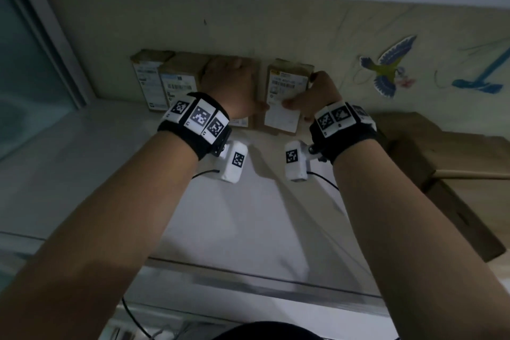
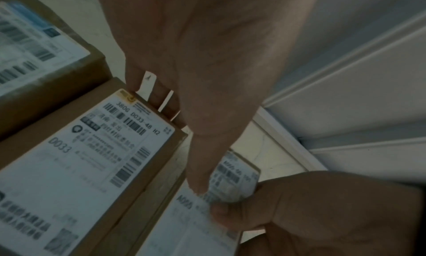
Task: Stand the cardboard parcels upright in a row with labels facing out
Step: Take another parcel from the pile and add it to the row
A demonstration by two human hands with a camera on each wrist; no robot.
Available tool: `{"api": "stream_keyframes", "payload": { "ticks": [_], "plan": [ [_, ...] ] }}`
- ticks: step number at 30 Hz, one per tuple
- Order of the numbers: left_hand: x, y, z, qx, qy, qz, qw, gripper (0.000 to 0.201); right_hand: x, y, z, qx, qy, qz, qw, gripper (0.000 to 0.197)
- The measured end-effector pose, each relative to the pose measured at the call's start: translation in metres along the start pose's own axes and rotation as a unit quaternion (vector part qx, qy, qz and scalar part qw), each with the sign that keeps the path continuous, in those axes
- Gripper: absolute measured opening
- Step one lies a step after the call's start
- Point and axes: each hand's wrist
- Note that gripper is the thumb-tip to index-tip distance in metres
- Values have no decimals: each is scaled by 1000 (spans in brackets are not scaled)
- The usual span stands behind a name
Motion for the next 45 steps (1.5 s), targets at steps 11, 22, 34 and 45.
{"api": "stream_keyframes", "payload": {
  "ticks": [11, 22, 34, 45],
  "plan": [
    [-11, -20, -5, -22, 10, 74, 997, 37, -51, -41, 1, 4, 24, 43, 999, 57],
    [-22, -13, 0, 17, 55, 140, 988, 36, -40, -18, -15, -3, 122, 33, 992, 55],
    [-10, -5, -9, 76, 200, 42, 976, 37, 16, 65, -9, 36, 58, -69, 995, 119],
    [6, 58, 94, 59, 435, 57, 897, 14, 73, 154, 45, 53, -72, -15, 996, 83]
  ]
}}
Point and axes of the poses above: each hand's wrist, its own y-axis away from the middle knuckle, its own x-axis out of the back of the hand, z = x × y, and after that the axes turned 4 degrees about z, right-handed
